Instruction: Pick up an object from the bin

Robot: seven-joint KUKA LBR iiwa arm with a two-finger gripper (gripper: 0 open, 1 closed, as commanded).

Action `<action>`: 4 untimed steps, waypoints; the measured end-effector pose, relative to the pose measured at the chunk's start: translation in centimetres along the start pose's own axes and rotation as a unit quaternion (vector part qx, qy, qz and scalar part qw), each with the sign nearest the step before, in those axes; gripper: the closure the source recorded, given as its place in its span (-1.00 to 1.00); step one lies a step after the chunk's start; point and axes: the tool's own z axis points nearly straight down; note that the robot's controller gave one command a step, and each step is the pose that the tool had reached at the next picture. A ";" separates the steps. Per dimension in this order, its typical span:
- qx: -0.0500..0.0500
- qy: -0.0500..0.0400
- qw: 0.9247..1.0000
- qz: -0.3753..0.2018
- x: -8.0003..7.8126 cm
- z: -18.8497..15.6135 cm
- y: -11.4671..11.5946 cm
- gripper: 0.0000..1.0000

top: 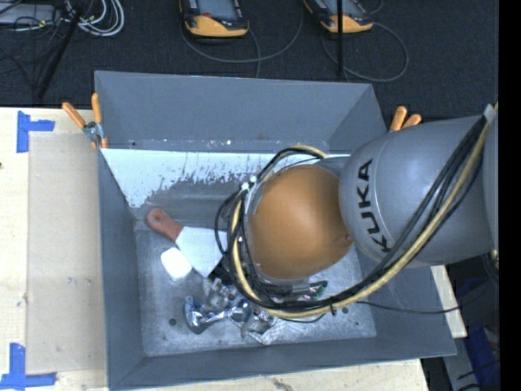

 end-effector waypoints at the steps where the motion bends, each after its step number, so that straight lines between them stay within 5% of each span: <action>1: 0.001 -0.001 1.000 0.000 0.0 -1.3 0.0 1.00; 4: 0.001 -0.001 1.000 0.001 -0.1 -3.9 0.0 1.00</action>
Offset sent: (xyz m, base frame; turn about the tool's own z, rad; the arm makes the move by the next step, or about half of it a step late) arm 0.0000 0.0000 0.0130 0.0000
